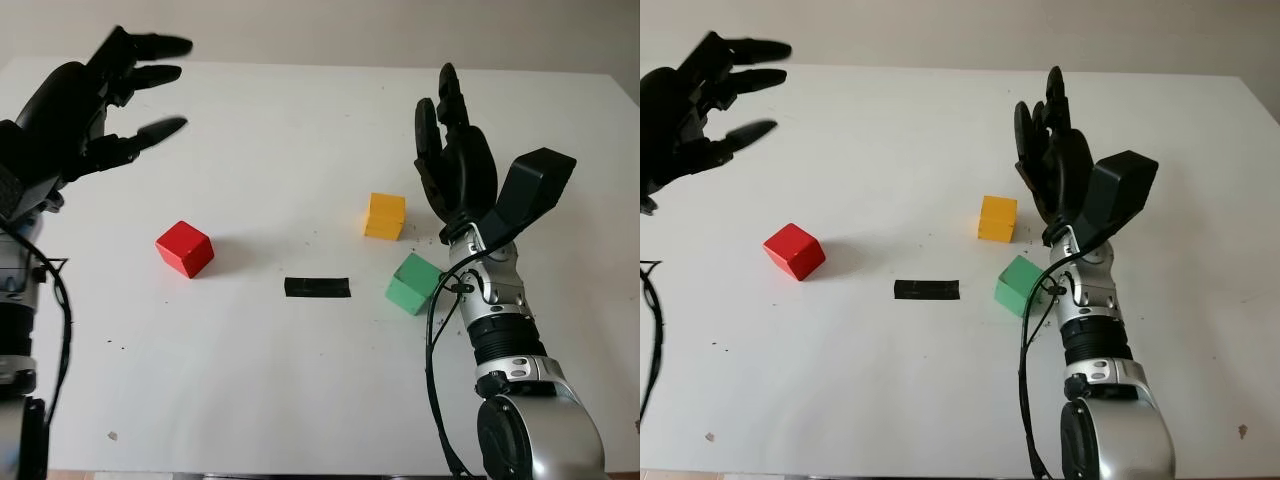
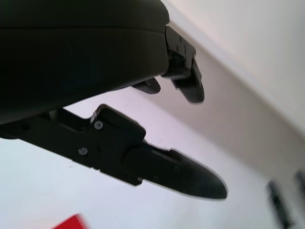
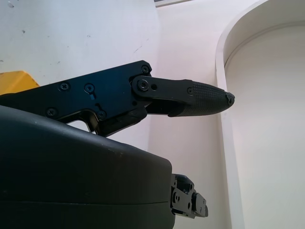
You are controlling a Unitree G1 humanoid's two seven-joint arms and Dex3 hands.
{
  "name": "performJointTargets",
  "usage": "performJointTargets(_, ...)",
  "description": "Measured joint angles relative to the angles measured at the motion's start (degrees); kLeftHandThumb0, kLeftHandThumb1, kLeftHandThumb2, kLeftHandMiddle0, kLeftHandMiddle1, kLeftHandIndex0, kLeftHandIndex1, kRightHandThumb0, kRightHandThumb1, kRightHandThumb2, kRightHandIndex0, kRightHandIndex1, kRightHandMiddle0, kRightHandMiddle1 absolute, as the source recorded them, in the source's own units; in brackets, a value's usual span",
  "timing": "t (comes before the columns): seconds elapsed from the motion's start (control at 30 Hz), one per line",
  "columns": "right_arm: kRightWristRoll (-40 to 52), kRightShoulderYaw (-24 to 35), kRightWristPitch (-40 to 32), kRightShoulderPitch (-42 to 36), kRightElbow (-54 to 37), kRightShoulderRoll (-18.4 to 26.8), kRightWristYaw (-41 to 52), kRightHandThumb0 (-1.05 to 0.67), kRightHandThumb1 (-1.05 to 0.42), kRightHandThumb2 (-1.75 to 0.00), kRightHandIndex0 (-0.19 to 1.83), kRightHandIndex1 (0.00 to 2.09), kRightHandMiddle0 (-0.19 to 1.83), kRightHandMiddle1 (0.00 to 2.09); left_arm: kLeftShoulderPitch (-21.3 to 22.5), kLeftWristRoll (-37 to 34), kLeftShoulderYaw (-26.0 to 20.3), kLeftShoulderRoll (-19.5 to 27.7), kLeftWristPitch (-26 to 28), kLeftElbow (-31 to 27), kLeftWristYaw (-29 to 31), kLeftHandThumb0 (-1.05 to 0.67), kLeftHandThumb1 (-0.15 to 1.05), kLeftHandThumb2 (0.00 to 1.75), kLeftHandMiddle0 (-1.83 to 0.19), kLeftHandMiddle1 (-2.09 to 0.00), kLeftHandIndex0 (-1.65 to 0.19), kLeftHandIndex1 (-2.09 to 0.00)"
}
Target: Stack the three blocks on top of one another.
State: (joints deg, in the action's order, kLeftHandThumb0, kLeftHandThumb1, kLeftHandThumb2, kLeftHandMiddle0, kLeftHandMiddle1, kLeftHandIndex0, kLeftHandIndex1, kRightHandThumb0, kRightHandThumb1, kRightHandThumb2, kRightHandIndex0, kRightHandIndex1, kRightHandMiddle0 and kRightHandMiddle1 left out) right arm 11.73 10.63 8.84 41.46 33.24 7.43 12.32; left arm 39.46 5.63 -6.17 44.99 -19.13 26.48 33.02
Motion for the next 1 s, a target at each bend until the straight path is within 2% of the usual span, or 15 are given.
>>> performJointTargets(0.03, 0.0, 0.0, -0.2, -0.2, -0.4, 0.0, 0.1, -0.68, -1.05, -0.49, -0.19, 0.00, -0.19, 0.00, 0.0, 1.8, 1.1, 1.6, 1.5, -1.3, 1.2, -0.73, 0.62, 0.03, -0.27, -0.04, -0.59, -0.11)
performJointTargets(0.1, 0.1, 0.0, -0.5, -0.5, -0.9, 0.0, 0.2, -0.68, -1.05, -0.49, -0.19, 0.00, -0.19, 0.00, 0.1, 4.9, 3.0, 4.2, 3.6, -4.3, 3.5, -0.74, 0.59, 0.04, -0.25, -0.04, -0.60, -0.09)
performJointTargets(0.23, 0.0, 0.0, -0.6, -0.7, -0.9, 0.0, 0.2, -0.69, -1.05, -0.49, -0.19, 0.00, -0.19, 0.00, 0.4, 11.8, 6.6, 8.8, 2.1, -8.0, 6.0, -0.79, 0.60, 0.05, -0.23, -0.05, -0.61, -0.06)
performJointTargets(0.43, -0.2, -0.1, -0.6, -0.9, -1.6, 0.1, 0.2, -0.69, -1.05, -0.49, -0.19, 0.00, -0.19, 0.00, 0.6, 17.8, 9.2, 12.3, 1.1, -12.1, 8.1, -0.86, 0.59, 0.05, -0.22, -0.05, -0.60, -0.05)
performJointTargets(0.57, -0.2, -0.2, -0.7, -1.0, -2.0, 0.3, 0.2, -0.68, -1.05, -0.50, -0.19, 0.00, -0.19, 0.00, 0.6, 19.8, 10.1, 13.0, -1.1, -12.7, 7.9, -0.86, 0.58, 0.05, -0.20, -0.04, -0.60, -0.05)
performJointTargets(0.8, -0.3, -0.2, -1.4, -1.7, -2.5, 0.5, 0.3, -0.68, -1.05, -0.51, -0.19, 0.00, -0.19, 0.00, 0.2, 23.4, 11.4, 12.9, -0.7, -13.6, 5.4, -0.77, 0.58, 0.05, -0.17, -0.05, -0.60, -0.06)
performJointTargets(1.0, -0.3, -0.2, -2.4, -2.2, -3.5, 0.6, 0.1, -0.68, -1.05, -0.52, -0.19, 0.00, -0.19, 0.00, -0.2, 24.2, 12.8, 11.4, -3.0, -12.3, 2.4, -0.75, 0.58, 0.06, -0.19, -0.06, -0.63, -0.07)
